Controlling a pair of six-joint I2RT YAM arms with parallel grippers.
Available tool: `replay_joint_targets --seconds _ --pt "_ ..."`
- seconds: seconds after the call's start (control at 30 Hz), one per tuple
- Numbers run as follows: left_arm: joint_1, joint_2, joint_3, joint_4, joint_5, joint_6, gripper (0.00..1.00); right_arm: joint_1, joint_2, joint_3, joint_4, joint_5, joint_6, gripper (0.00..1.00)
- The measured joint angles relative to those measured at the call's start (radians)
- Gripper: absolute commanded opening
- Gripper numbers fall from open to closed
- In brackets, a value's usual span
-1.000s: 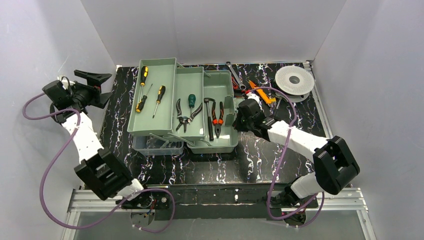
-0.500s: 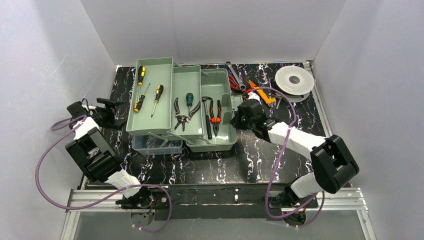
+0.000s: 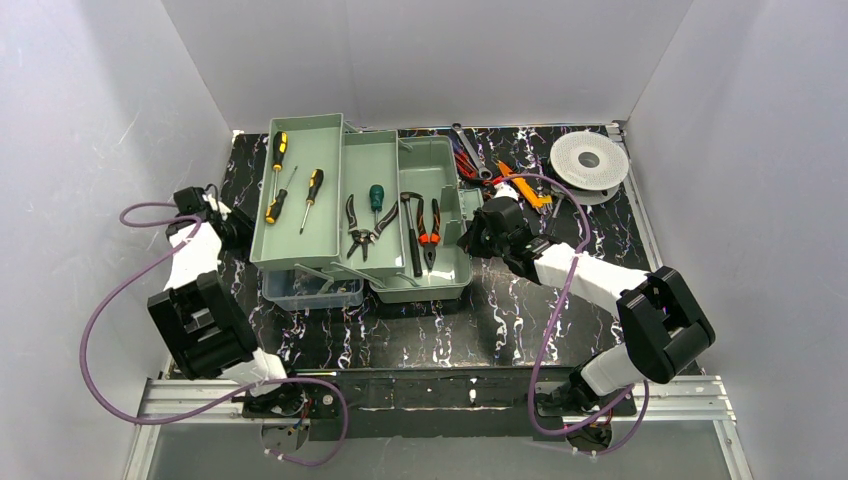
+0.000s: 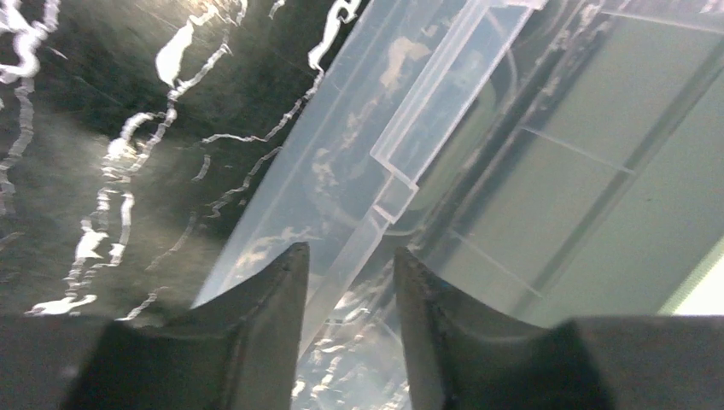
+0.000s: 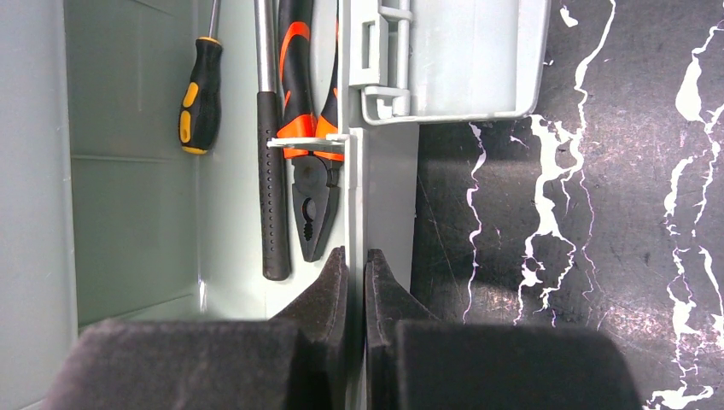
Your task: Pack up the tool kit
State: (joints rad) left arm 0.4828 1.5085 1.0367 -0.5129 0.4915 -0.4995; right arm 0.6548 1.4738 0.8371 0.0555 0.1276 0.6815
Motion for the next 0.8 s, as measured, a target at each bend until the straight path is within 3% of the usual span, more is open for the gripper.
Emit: replay_joint_targets --seconds 0.3,0.37,0.43,0.57,0.67,0.8 --pt "-0.034 -0.068 0.035 -0.112 -0.154 0.187 0.36 0.000 0.003 0.005 -0.003 -0.004 -0.006 0.01" --pt "-0.039 -0.062 0.035 -0.128 -0.156 0.208 0.24 0.000 0.003 0.005 -0.003 -0.005 -0.006 0.01" --pt "-0.043 -0.049 0.037 -0.140 -0.154 0.222 0.03 0.000 0.003 0.005 -0.003 -0.005 -0.007 0.01" --pt "-0.049 -0.026 0.066 -0.160 -0.145 0.290 0.00 0.000 0.002 0.005 -0.003 -0.005 -0.009 0.02" --pt "-0.062 -0.031 0.070 -0.164 -0.150 0.317 0.00 0.000 0.001 0.004 -0.001 -0.010 -0.016 0.22" --pt "-0.088 -0.077 0.069 -0.141 -0.176 0.325 0.00 -0.001 0.000 -0.020 0.042 -0.050 -0.043 0.56"
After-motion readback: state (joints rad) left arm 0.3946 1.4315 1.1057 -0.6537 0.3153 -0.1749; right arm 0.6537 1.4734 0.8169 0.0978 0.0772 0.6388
